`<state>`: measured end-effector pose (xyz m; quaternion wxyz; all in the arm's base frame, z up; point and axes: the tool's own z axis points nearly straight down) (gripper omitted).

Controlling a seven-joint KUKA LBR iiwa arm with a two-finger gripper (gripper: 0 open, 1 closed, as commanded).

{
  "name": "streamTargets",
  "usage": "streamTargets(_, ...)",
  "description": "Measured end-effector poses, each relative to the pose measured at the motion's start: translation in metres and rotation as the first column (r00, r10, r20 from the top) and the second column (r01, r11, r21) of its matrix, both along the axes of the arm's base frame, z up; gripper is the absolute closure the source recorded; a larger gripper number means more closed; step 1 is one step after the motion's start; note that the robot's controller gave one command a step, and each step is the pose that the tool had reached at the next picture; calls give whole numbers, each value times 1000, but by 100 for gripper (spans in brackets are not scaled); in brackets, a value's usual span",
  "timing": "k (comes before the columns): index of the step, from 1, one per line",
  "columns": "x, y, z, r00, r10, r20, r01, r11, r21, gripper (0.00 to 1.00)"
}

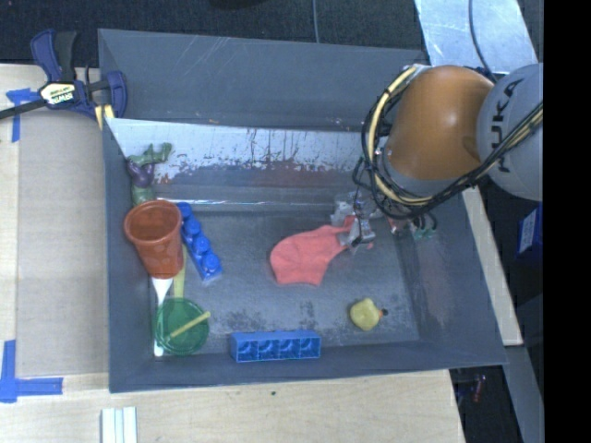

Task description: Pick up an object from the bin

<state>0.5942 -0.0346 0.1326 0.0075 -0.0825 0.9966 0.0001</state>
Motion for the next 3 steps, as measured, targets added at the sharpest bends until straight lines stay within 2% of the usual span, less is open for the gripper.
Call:
streamTargets(1,-37,-69,-56,951,308,2,-308,951,-5,100)
streamTargets(2,-36,-59,19,963,270,-1,-270,963,-1,100)
streamTargets(3,17,-66,92,941,338,2,-338,941,-6,100)
